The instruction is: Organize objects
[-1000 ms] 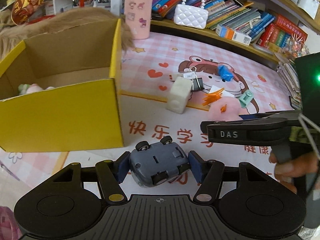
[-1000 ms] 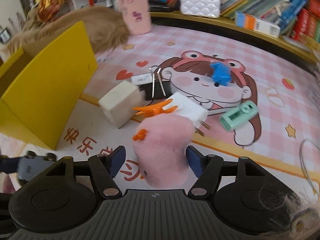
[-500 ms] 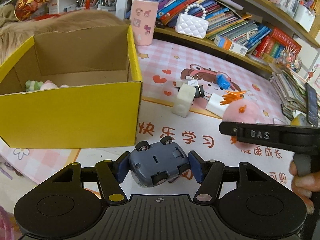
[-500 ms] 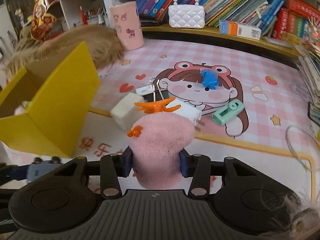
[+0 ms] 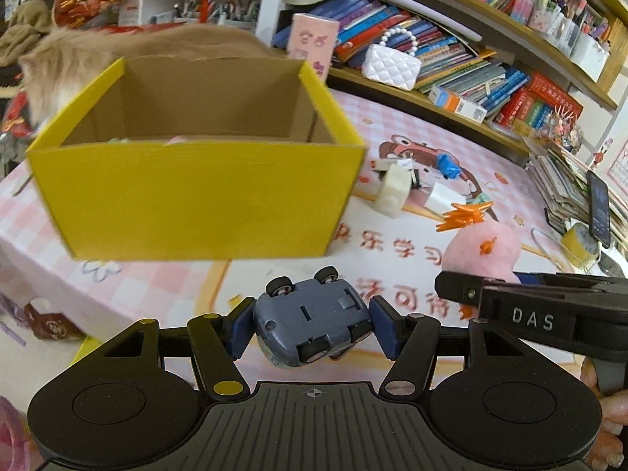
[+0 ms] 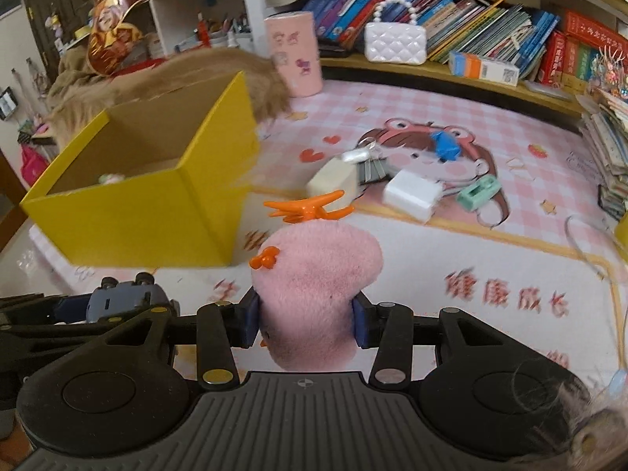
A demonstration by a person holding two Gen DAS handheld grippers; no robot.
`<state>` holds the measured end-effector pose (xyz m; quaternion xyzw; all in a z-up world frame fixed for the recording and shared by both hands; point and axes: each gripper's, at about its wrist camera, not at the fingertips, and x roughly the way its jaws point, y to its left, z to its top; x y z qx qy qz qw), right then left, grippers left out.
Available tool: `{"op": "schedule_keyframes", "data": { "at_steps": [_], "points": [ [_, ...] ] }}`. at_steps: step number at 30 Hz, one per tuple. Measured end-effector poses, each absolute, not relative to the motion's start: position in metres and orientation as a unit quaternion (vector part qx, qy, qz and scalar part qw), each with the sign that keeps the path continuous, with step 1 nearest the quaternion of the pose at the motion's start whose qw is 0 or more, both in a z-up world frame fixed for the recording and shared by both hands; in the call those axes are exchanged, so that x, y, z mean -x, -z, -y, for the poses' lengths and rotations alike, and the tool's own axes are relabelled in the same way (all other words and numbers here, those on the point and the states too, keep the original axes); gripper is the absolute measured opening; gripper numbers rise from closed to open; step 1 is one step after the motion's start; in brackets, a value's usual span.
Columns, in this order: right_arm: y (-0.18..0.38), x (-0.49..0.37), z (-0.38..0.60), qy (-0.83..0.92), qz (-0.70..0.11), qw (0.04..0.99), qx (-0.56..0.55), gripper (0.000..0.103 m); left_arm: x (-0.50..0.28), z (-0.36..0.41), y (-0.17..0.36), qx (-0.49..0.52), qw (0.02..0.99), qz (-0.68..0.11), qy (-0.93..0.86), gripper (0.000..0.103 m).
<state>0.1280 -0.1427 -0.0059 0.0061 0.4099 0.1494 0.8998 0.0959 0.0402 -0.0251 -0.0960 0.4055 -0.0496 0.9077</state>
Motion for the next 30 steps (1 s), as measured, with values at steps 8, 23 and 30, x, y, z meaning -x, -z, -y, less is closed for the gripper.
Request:
{"op": "schedule_keyframes", "data": {
  "at_steps": [8,23,30],
  "points": [
    [0.007,-0.096,0.106,-0.158,-0.420,0.894,-0.002,0.041,-0.063,-0.082,0.027,0.107,0.907,-0.405,0.038,0.061],
    [0.006,-0.048,0.042,-0.180,-0.412,0.893,0.009,0.042,-0.016,-0.141,0.021,0.110,0.914,-0.389,0.021,0.061],
    [0.003,-0.034,0.029,-0.172,-0.404,0.898,0.004,0.042,-0.004,-0.151,0.018,0.099,0.919,-0.380,0.031,0.061]
  ]
}}
